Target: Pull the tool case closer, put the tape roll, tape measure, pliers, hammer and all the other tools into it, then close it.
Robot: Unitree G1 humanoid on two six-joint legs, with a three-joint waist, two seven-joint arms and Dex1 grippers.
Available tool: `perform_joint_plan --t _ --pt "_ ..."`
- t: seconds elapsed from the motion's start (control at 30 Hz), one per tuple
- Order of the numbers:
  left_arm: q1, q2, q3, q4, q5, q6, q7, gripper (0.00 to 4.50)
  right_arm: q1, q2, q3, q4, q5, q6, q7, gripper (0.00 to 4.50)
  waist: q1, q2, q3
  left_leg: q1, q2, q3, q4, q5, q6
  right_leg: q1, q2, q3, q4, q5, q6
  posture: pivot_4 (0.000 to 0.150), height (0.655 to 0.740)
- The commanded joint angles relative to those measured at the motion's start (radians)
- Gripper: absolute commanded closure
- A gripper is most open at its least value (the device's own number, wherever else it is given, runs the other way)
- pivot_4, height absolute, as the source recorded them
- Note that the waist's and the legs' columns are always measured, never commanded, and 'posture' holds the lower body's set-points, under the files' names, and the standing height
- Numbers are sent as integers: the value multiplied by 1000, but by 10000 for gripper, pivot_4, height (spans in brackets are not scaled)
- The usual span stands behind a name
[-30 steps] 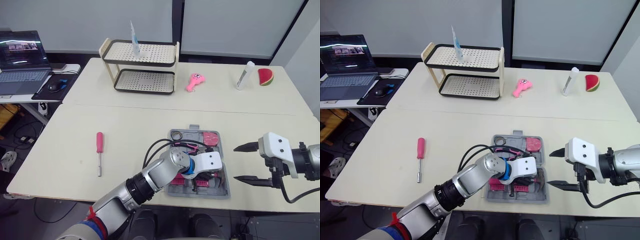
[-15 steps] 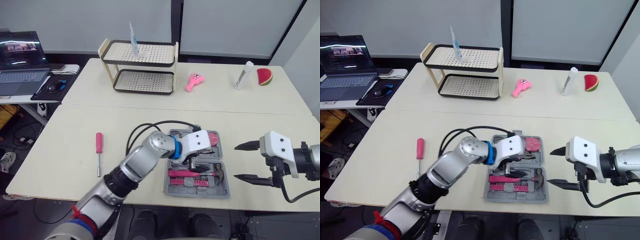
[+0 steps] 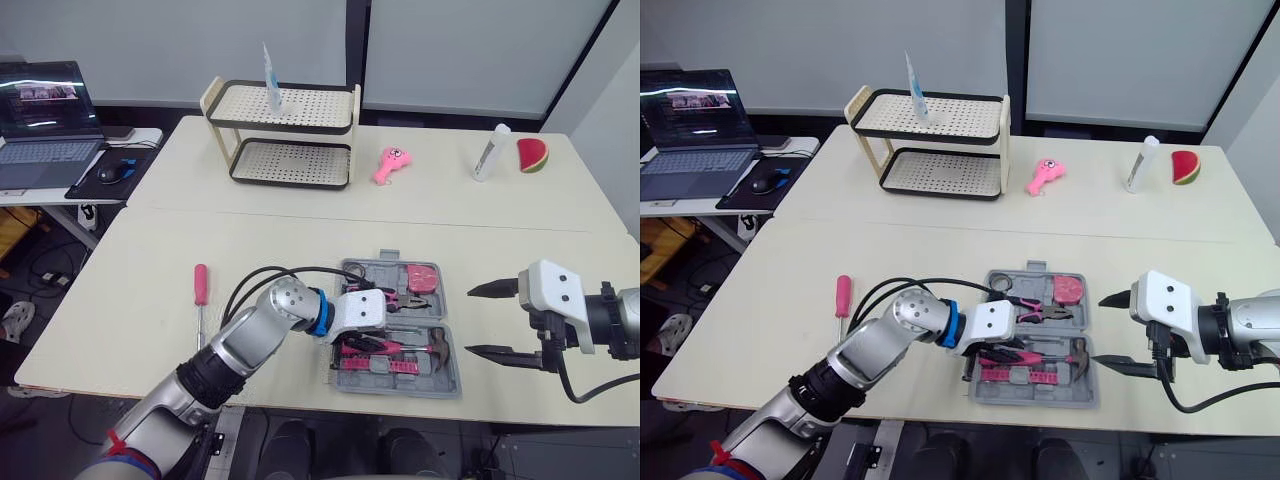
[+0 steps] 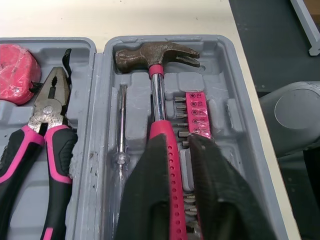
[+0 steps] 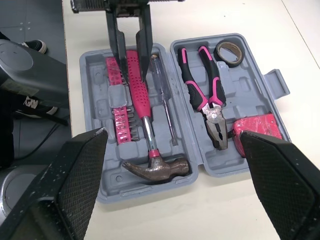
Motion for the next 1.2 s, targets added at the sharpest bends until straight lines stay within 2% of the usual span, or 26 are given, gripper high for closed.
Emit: perform_joint_plan --t 0.03,0.43,0.8,1.07,1.2 --pt "-7 -34 -24 26 45 -17 38 44861 -4 -2 -11 -25 11 -6 -2 0 0 0 0 0 0 0 0 0 0 0 0 0 0 0 0 1500 7290" --pt "14 -73 -73 150 135 -61 66 44861 21 -2 -26 -36 12 -2 -6 0 0 0 0 1 0 0 0 0 0 1 0 0 0 0 0 1500 7290" --pt "67 -80 -75 149 161 -60 81 44861 81 -10 -39 -11 -37 -55 11 0 1 2 -1 4 0 0 0 0 1 4 0 0 -1 0 0 1500 7290" --pt "65 -108 85 20 37 -2 93 44861 100 60 -17 84 -101 -244 29 0 -1 1 -1 3 0 0 -1 0 1 4 0 0 -1 0 0 1500 7290" --pt "84 -76 264 -90 -76 7 108 44861 76 78 -9 103 -96 -269 26 0 -1 1 -1 3 0 1 -1 0 1 3 0 0 -1 0 0 1500 7290"
